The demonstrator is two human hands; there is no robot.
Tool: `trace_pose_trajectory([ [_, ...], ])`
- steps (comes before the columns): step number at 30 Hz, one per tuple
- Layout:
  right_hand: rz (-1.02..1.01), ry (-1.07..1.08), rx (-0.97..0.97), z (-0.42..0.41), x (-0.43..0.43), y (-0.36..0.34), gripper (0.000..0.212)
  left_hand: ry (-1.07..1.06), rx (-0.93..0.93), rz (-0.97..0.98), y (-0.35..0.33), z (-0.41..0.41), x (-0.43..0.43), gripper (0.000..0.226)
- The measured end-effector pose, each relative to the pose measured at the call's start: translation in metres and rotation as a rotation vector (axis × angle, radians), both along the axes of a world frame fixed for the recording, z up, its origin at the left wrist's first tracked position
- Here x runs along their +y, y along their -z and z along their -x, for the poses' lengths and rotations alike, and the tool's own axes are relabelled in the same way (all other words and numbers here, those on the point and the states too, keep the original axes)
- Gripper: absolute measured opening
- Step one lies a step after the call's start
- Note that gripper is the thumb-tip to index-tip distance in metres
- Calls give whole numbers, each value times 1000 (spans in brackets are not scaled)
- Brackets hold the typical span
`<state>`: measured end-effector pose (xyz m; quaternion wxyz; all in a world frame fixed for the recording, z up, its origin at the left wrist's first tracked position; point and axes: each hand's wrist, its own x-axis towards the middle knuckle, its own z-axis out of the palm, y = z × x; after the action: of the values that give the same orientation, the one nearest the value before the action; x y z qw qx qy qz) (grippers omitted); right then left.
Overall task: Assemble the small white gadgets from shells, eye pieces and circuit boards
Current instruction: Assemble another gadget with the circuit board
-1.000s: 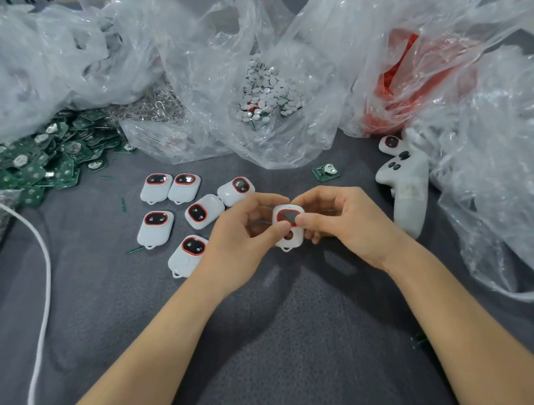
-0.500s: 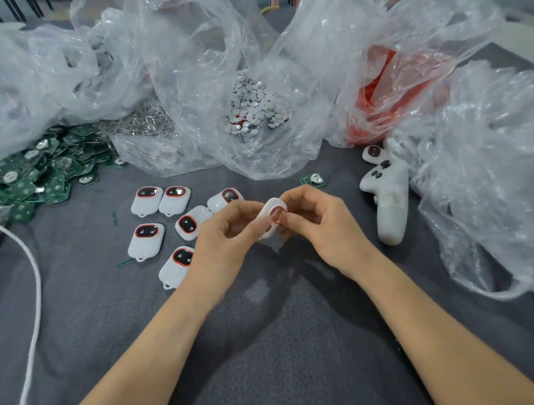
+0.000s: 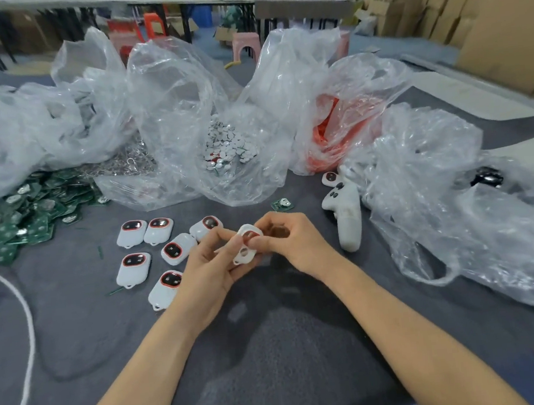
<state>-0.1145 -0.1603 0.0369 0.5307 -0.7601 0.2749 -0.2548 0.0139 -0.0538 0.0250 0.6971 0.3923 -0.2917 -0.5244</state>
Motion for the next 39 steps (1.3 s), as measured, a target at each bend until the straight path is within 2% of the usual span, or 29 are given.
trace_pose_trajectory([
  [5, 146, 84, 80, 7, 3, -11, 11, -33, -23, 17, -7, 12, -6, 17],
  [8, 70, 37, 178, 32, -2, -31, 14, 109, -50, 2, -9, 22, -13, 15],
  [10, 95, 23, 309, 57, -8, -47, 21, 189, -54, -25, -7, 33, -18, 14],
  [12, 146, 95, 346, 87, -14, -65, 16, 246, -19, -41, -3, 39, -22, 15],
  [14, 206, 307, 256, 121, -23, -85, 5, 294, 14, -62, 3, 36, -24, 14],
  [17, 367, 874, 58, 184, -57, -105, 12, 287, 61, -66, 13, 28, -25, 8],
  [18, 387, 1028, 57, 204, -71, -107, 13, 267, 74, -59, 15, 27, -25, 12],
  [19, 389, 1114, 144, 220, -85, -106, 15, 260, 72, -53, 17, 27, -26, 19],
  [20, 375, 1127, 321, 232, -98, -100, 16, 262, 46, -53, 18, 28, -27, 23],
  [23, 294, 941, 888, 246, -128, -69, 21, 238, -46, -74, 18, 31, -26, 24],
  [25, 260, 846, 1066, 245, -140, -54, 27, 163, -67, -91, 18, 30, -25, 26],
  [31, 412, 780, 1204, 230, -157, -51, 19, 103, -3, -52, 13, 32, -21, 25],
  [35, 312, 716, 1226, 236, -168, -51, 20, 101, 27, -65, 13, 30, -20, 39],
  [39, 259, 695, 1307, 237, -176, -58, 15, 126, -1, -73, 12, 31, -19, 39],
])
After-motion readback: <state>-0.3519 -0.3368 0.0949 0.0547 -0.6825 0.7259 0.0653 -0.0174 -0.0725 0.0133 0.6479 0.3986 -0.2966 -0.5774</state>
